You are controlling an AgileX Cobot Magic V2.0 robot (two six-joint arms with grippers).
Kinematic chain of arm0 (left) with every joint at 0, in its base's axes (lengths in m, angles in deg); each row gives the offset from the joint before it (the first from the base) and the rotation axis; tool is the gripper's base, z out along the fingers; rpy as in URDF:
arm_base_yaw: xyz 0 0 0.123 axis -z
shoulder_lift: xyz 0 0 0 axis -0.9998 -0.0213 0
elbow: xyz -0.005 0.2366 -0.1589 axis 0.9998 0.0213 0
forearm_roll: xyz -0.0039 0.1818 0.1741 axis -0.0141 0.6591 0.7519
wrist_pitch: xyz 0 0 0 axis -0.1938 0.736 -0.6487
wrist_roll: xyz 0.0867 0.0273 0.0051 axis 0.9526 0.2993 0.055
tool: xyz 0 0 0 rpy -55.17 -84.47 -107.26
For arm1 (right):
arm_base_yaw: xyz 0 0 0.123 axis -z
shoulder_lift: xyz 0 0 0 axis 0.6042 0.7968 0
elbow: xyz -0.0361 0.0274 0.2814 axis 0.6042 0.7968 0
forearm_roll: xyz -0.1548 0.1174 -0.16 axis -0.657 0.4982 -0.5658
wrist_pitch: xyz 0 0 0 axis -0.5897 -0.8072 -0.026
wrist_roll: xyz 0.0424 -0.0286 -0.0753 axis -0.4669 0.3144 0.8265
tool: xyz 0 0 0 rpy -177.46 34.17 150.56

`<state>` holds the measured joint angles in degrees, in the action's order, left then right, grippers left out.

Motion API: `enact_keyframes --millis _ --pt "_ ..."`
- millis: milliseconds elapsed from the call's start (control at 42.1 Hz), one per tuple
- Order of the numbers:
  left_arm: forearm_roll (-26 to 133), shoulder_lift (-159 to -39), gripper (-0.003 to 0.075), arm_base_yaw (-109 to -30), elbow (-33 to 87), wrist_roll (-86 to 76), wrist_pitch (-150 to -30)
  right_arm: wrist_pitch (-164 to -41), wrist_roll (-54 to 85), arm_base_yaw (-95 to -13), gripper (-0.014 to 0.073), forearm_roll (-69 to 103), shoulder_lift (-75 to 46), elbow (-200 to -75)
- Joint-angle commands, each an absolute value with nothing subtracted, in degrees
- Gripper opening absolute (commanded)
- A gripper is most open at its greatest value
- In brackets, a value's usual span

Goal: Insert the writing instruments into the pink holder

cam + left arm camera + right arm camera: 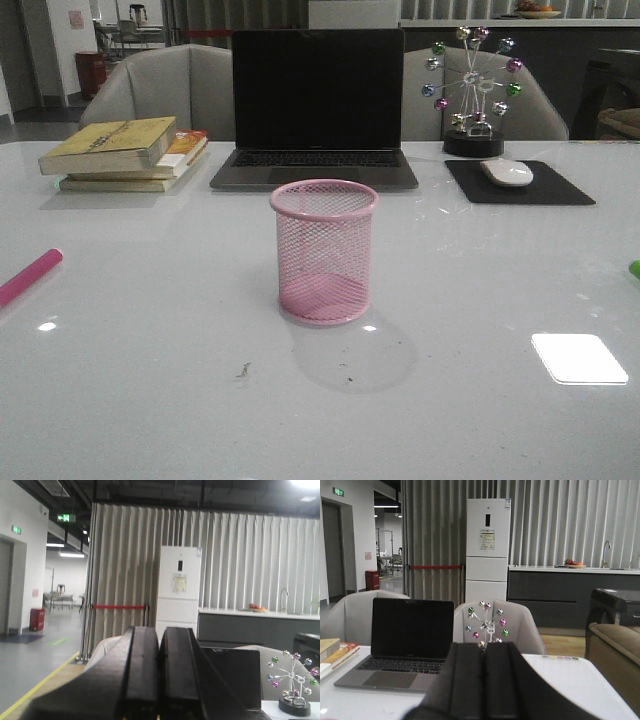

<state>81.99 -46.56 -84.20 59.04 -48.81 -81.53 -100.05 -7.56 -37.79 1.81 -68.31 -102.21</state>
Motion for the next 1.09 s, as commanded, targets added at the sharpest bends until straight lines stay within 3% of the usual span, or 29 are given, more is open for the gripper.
enact_keyframes --millis 0,166,452,832,927,1022,1070 --pt "82.0 -52.6 0.0097 -83.9 50.9 -48.9 -85.4 -100.6 -7.5 -37.5 0.0027 1.5 -62.2 -110.4" --pt "82.0 -61.5 0.0097 -83.9 41.5 -48.9 -96.0 -110.1 -7.5 -37.5 0.0027 1.5 -52.9 -119.0" --pt "82.0 -72.0 0.0097 -83.9 40.7 -48.9 -109.4 -126.1 -7.5 -37.5 0.0027 1.5 -40.4 -119.9" --pt "81.5 -84.4 0.0106 -83.9 40.7 -48.9 -109.0 -130.2 -7.5 -37.5 0.0043 0.7 -27.6 -119.9" --pt "81.8 -87.2 0.0217 -83.9 40.7 -48.1 -109.6 -130.1 -7.5 -37.5 0.0205 0.2 -24.5 -119.9" --pt "81.8 -89.0 0.0456 -83.9 40.7 -46.4 -109.8 -129.1 -7.5 -37.4 0.0423 0.2 -21.5 -119.9" --pt "81.7 -89.8 0.0537 -83.9 40.7 -46.3 -109.8 -128.8 -7.6 -37.4 0.0498 0.2 -19.7 -119.9"
